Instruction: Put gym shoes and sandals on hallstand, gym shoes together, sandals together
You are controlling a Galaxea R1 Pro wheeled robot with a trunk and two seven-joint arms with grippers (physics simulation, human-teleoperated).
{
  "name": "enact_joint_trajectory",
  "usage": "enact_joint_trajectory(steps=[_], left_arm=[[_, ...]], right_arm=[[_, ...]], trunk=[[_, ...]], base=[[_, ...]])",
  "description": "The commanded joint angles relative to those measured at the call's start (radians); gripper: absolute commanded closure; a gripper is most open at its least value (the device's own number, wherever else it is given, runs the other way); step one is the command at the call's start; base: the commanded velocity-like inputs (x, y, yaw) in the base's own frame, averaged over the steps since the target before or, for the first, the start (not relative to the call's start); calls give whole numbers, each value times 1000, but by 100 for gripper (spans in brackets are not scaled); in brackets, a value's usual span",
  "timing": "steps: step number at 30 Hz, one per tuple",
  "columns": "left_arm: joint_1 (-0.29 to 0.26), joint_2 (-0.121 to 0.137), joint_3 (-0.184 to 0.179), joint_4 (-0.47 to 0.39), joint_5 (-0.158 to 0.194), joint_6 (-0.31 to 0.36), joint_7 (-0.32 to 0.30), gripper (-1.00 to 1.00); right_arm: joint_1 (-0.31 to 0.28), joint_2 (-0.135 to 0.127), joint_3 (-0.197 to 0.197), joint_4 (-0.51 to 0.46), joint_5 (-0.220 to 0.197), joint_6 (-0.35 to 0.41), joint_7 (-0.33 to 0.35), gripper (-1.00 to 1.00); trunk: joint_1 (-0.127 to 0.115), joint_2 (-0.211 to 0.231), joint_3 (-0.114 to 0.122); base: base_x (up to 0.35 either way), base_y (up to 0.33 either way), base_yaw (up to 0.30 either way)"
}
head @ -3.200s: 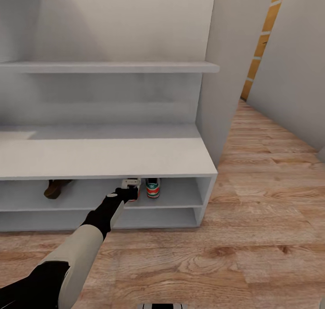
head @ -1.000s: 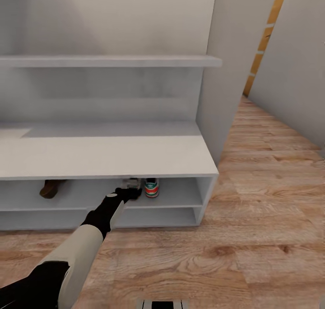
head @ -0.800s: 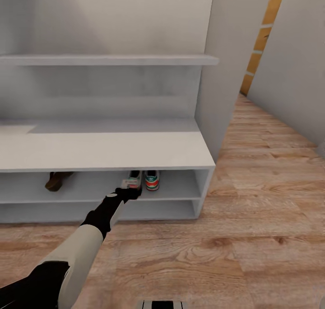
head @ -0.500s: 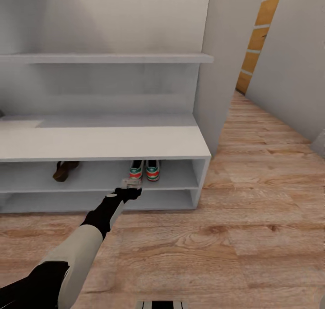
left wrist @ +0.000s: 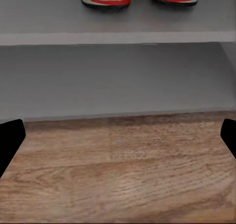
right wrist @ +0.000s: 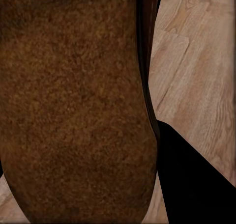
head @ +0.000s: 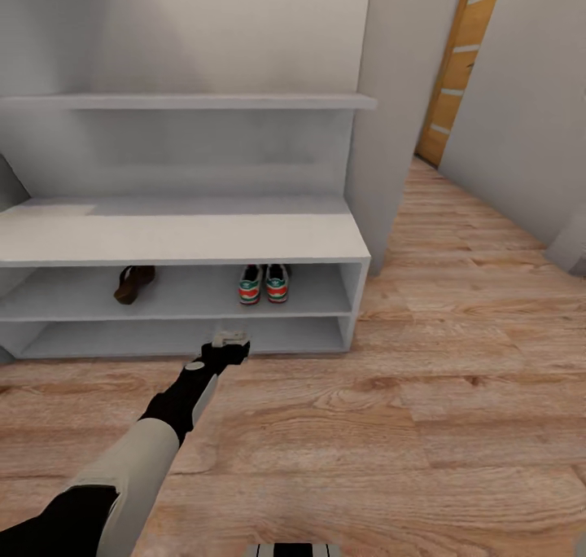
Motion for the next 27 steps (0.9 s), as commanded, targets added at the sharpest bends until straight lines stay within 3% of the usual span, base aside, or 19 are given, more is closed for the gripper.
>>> enact_joint_trajectory(steps=[1, 6, 10, 27], left_arm=[[1, 0, 3, -2, -5, 5, -3, -100], [8, 16, 3, 42, -7, 5, -5, -100], [10, 12, 2, 47, -4, 5, -5, -100], [22, 13, 2, 48, -3, -8, -10, -100]], right_arm=[[-1, 1, -1, -1, 1, 5, 0, 100], [-1, 9, 2, -1, 1, 5, -5, 100], [-1, 9, -1, -1, 1, 6, -4, 100], [-1, 7, -3, -1, 3, 6, -5, 100]], trunk=[[-1, 0, -1], [-1, 0, -1], [-1, 0, -1], [-1, 0, -1]], base=[[-138, 0, 0], [-16, 0, 0], [-72, 77, 0], [-238, 232, 0]])
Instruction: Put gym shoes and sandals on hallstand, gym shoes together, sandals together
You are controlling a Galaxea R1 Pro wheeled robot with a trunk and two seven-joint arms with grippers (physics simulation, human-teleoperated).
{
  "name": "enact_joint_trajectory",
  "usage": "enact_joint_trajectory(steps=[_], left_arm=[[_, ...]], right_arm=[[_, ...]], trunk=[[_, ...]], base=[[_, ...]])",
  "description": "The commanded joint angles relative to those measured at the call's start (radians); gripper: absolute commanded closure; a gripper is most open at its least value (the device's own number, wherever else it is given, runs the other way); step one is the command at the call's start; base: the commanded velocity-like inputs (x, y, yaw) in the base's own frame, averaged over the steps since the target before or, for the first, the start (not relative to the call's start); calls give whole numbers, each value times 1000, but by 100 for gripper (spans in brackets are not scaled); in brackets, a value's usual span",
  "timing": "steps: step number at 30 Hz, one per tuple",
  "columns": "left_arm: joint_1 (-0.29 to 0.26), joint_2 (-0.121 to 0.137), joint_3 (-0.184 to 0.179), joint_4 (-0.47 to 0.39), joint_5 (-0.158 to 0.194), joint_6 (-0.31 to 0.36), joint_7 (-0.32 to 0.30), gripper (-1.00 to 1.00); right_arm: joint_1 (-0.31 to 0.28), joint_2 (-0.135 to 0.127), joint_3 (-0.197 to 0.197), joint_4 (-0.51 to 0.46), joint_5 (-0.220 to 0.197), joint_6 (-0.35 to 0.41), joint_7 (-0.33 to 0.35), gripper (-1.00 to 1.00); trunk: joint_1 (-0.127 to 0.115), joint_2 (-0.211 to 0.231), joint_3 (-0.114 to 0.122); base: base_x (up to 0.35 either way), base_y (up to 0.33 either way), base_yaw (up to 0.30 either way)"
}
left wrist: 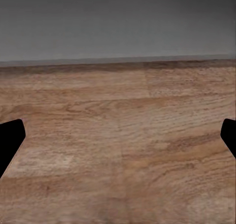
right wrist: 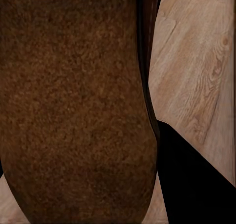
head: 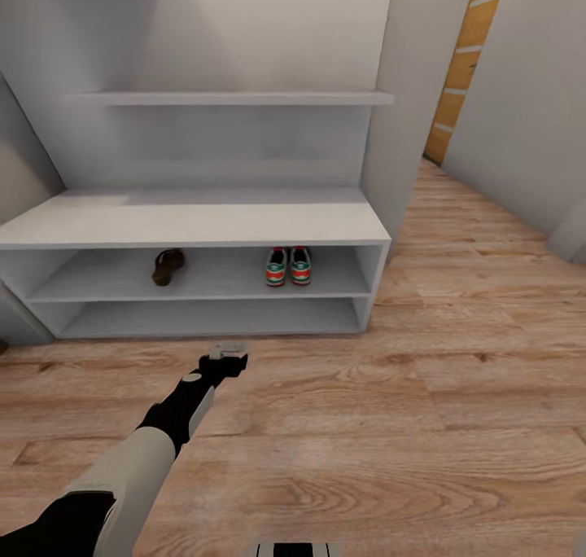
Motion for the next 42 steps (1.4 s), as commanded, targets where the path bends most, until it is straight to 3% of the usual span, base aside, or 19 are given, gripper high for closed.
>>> enact_joint_trajectory(steps=[1, 12, 29, 42], left_arm=[[1, -1, 3, -2, -5, -3, -4, -100], [4, 0, 3, -2, -5, -23, -5, -100], [4, 0, 3, -2, -5, -24, -8, -100], [4, 0, 3, -2, -5, -24, -9, -100]], right_arm=[[-1, 0, 0, -1, 1, 5, -1, 100], [-1, -1, 0, -1, 1, 5, -1, 100], [-1, -2, 0, -1, 2, 5, -1, 100], [-1, -2, 0, -1, 3, 5, -3, 100]], trunk=[[-1, 0, -1], [-1, 0, -1], [-1, 0, -1], [-1, 0, -1]], base=[[-270, 236, 0], [-245, 243, 0], [129, 304, 0], [-182, 263, 0]])
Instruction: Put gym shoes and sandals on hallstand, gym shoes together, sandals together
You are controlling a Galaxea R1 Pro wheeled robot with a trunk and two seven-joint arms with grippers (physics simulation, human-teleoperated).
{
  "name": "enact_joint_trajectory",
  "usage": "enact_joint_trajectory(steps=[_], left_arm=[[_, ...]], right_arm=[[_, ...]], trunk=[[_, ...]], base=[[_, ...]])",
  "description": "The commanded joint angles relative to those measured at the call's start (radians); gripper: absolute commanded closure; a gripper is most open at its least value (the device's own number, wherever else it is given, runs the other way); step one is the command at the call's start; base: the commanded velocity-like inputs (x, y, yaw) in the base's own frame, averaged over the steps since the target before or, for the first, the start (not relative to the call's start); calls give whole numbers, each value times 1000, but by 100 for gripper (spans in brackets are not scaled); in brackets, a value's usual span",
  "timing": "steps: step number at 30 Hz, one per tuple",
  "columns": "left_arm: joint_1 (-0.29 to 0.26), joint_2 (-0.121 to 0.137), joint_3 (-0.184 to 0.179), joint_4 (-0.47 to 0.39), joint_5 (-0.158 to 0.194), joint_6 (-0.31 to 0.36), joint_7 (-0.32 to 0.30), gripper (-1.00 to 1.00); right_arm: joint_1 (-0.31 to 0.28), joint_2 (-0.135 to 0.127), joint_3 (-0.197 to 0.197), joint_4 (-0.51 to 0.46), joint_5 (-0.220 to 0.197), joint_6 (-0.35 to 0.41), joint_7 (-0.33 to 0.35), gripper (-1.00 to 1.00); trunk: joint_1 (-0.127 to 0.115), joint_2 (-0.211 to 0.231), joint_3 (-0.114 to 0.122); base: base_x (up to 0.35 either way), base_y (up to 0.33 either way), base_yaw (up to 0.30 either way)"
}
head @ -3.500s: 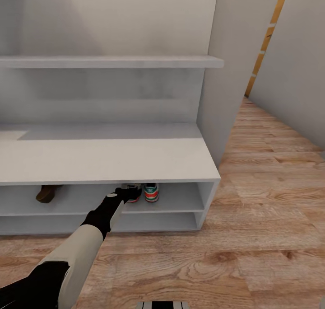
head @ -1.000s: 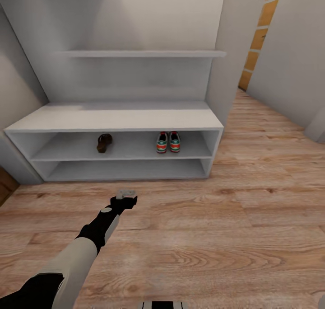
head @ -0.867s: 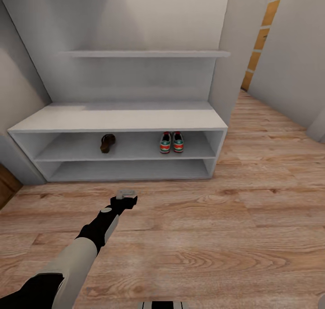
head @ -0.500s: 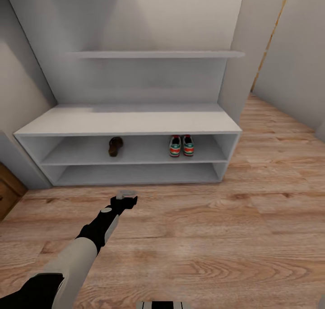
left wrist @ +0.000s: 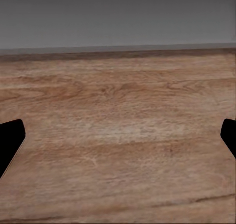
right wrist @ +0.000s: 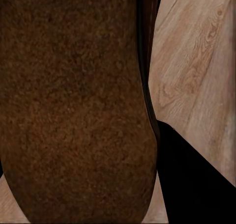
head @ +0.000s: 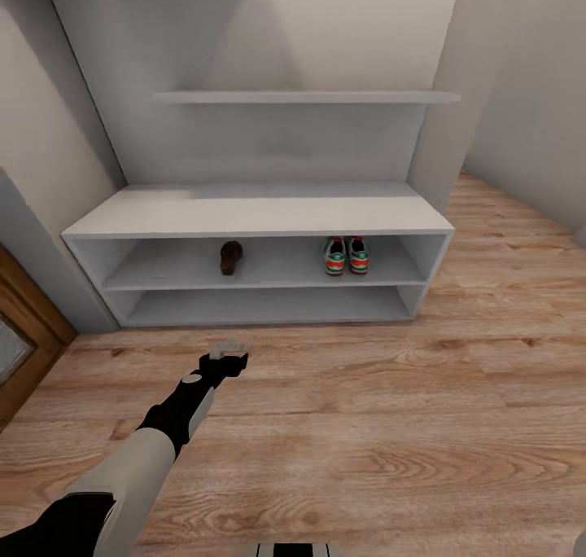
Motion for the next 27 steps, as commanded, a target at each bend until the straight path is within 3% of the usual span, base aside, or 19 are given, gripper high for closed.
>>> enact_joint_trajectory(steps=[1, 7, 27], left_arm=[[0, 0, 3, -2, -5, 5, -4, -100], [0, 0, 3, -2, -5, 5, -4, -100], [0, -2, 3, -2, -5, 5, -4, -100]], right_arm=[[-1, 0, 0, -1, 1, 5, -1, 100], [-1, 0, 0, -1, 1, 5, -1, 100], [-1, 0, 0, -1, 1, 5, -2, 100]], trunk=[[-1, 0, -1], [-1, 0, -1], [-1, 0, -1]], base=[[-233, 248, 0], [-75, 285, 0], [70, 340, 0]])
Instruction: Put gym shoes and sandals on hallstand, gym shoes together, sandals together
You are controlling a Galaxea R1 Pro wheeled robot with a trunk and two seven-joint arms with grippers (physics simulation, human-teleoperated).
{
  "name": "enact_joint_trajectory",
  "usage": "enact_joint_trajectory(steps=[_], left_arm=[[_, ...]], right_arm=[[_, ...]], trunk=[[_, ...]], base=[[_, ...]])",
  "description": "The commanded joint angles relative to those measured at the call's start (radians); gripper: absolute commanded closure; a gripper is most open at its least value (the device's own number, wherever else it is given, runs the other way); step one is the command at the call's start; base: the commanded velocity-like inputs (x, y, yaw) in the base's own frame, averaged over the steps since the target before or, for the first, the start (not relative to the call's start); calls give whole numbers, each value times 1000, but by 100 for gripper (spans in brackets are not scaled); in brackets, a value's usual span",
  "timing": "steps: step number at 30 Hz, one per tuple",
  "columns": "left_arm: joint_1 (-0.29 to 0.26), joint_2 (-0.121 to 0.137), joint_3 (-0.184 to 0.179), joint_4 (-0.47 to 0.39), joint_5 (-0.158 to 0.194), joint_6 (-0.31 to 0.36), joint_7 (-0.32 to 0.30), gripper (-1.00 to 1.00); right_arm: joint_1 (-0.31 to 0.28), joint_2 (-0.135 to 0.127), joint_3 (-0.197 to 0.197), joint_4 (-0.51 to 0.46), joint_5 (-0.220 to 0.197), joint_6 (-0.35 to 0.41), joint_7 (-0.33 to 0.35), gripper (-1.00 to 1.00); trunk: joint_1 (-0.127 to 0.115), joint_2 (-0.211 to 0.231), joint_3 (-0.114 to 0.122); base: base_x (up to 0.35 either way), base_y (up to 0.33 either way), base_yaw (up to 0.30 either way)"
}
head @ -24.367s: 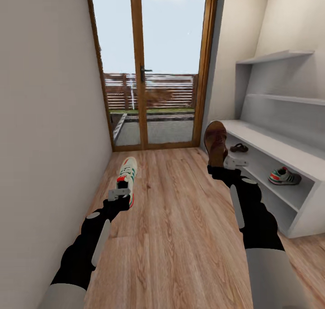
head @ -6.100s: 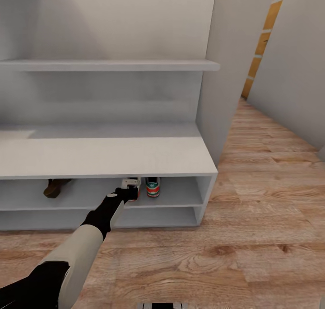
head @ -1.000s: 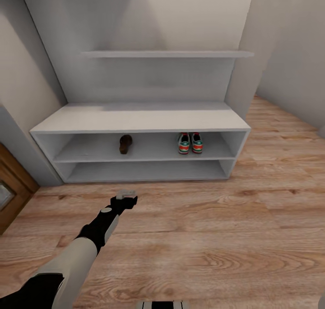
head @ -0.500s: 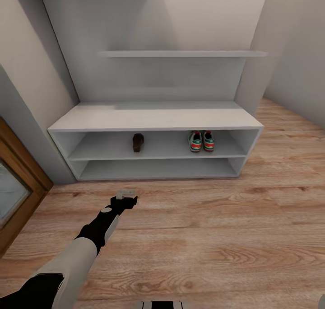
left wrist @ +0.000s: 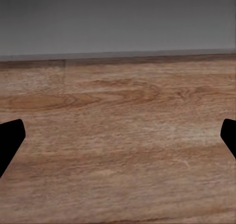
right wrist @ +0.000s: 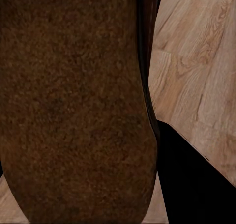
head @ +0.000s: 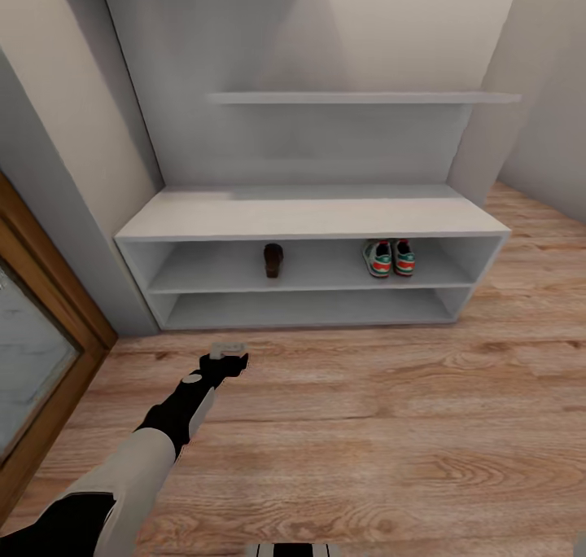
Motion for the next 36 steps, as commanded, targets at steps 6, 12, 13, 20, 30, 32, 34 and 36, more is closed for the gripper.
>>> enact_joint_trajectory(steps=[6, 12, 13, 20, 30, 32, 34, 36], left_arm=[[0, -1, 3, -2, -5, 5, -4, -100], [0, -1, 3, -2, -5, 5, -4, -100], [0, -1, 3, -2, -5, 5, -4, -100], [5, -1, 3, -2, -6, -8, -10, -100], [79, 38, 5, -2, -4, -258, -356, -100], [84, 65, 6, -1, 0, -282, -531, -100], [85, 93, 9, -1, 29, -305, -665, -100], [86, 126, 25, 0, 102, -318, -790, -100]], right_arm=[[-1, 0, 1, -1, 30, 4, -1, 100], [-1, 0, 0, -1, 63, 4, 0, 100], [-1, 0, -1, -1, 63, 4, 0, 100], [-1, 0, 0, -2, 63, 5, 0, 100], [-1, 0, 0, -2, 63, 5, 0, 100], [-1, 0, 0, -2, 63, 5, 0, 100], [-1, 0, 0, -2, 63, 5, 0, 100], [-1, 0, 0, -2, 63, 5, 0, 100]], trunk=[[0, 0, -1], [0, 0, -1], [0, 0, -1], [0, 0, -1], [0, 0, -1], [0, 0, -1], [0, 0, -1], [0, 0, -1]], base=[[3, 344, 0], [0, 144, 0], [0, 19, 0], [0, 5, 0], [0, 0, 0], [0, 0, 0], [0, 0, 0], [0, 0, 0]])
